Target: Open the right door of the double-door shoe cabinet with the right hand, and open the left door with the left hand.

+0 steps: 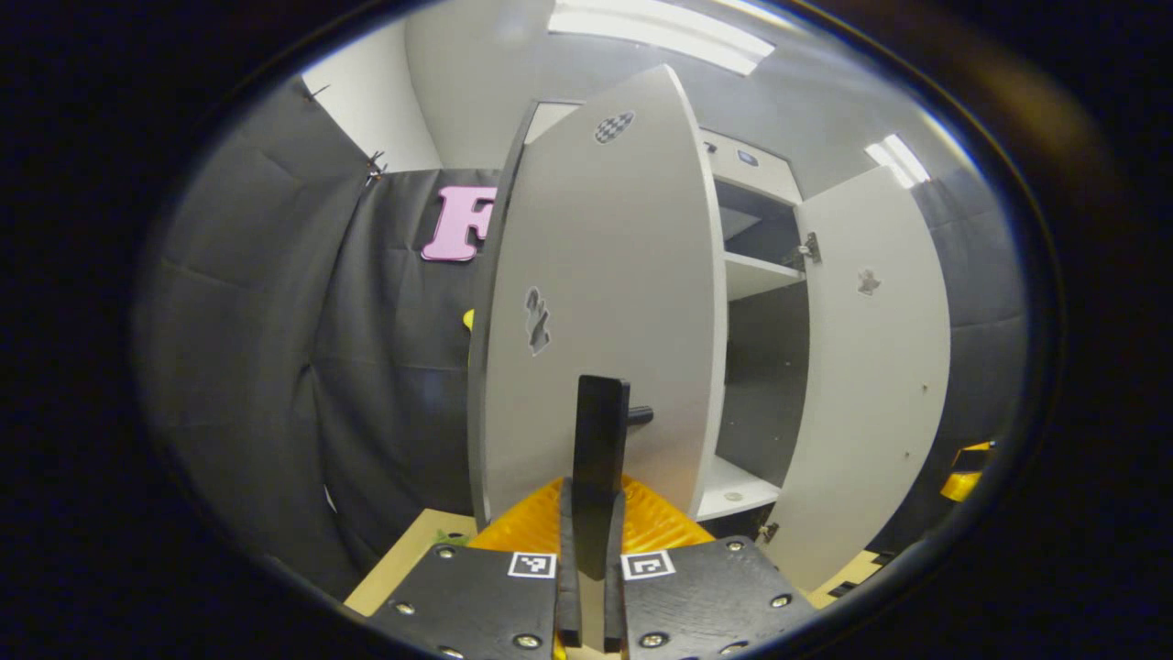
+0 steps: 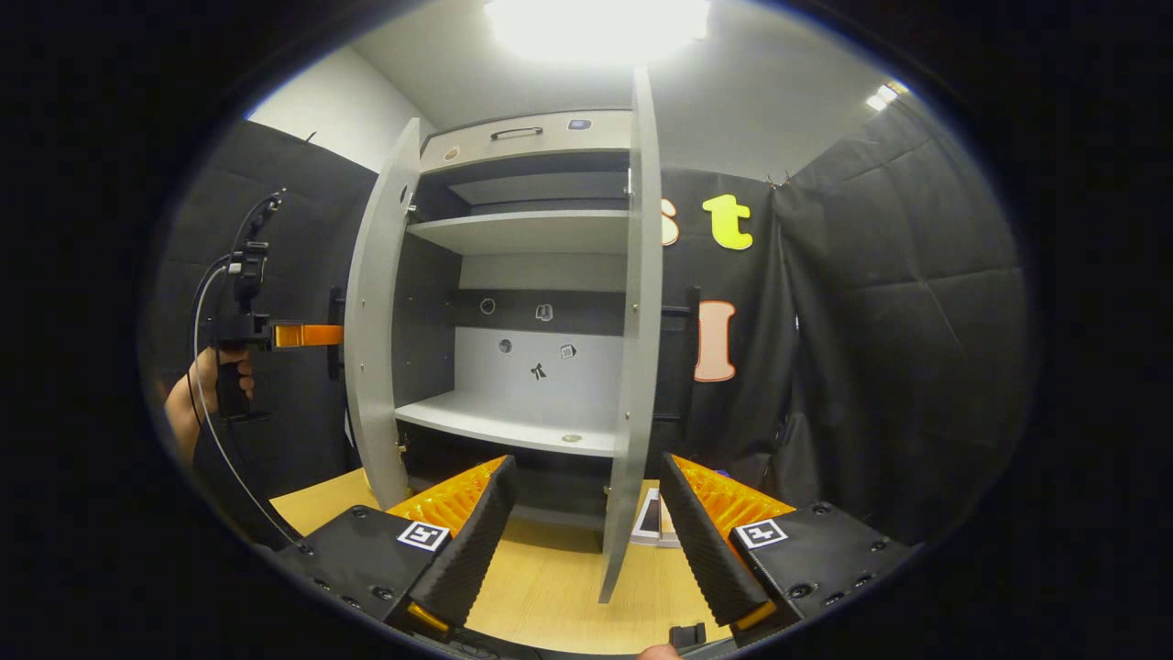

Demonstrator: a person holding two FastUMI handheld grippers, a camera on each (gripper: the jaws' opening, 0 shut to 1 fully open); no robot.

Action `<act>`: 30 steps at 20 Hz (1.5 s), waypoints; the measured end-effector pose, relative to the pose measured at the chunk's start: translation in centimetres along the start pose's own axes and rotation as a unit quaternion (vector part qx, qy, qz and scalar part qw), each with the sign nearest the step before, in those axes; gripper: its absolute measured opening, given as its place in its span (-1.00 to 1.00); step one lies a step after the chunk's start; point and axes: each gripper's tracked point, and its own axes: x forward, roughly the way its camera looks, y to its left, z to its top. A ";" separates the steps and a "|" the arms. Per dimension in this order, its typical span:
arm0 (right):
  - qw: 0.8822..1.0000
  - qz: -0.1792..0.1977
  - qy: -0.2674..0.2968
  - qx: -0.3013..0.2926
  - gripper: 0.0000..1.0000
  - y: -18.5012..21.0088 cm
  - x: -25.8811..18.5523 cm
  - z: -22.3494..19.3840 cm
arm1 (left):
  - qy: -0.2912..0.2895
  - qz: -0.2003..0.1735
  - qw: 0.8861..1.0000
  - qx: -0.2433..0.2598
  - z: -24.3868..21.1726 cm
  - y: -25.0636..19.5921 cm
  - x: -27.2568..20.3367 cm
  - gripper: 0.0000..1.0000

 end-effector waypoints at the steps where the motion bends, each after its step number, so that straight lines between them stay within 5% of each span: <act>1: 1.000 0.005 0.001 -0.001 0.95 0.6 0.2 0.0 | 0.000 0.001 1.000 -0.001 0.0 0.2 -0.2 -0.77; 5: 1.000 0.018 0.008 -0.022 0.86 2.5 0.4 -0.2 | -0.008 0.013 1.000 -0.002 0.3 1.1 -0.6 -0.75; 9: 0.999 0.029 0.009 -0.033 0.97 4.4 0.8 -0.1 | -0.007 0.027 1.000 0.010 0.3 2.7 -0.8 -0.80; 13: 0.998 0.043 0.012 -0.033 0.94 6.5 1.4 -0.2 | 0.000 0.083 0.996 0.024 -0.1 6.3 -1.4 -0.77; 16: 0.998 0.056 0.009 -0.028 0.94 8.3 1.6 0.4 | -0.003 0.048 0.999 -0.016 0.0 4.8 -1.2 -0.95; 22: 0.999 0.032 0.001 -0.014 0.98 10.3 1.5 1.2 | -0.014 0.036 0.999 0.015 0.2 5.1 -1.7 -0.87; 30: 1.000 0.007 -0.017 -0.010 0.98 9.3 -0.1 2.6 | -0.035 0.070 0.997 0.024 0.6 5.7 -2.3 -0.87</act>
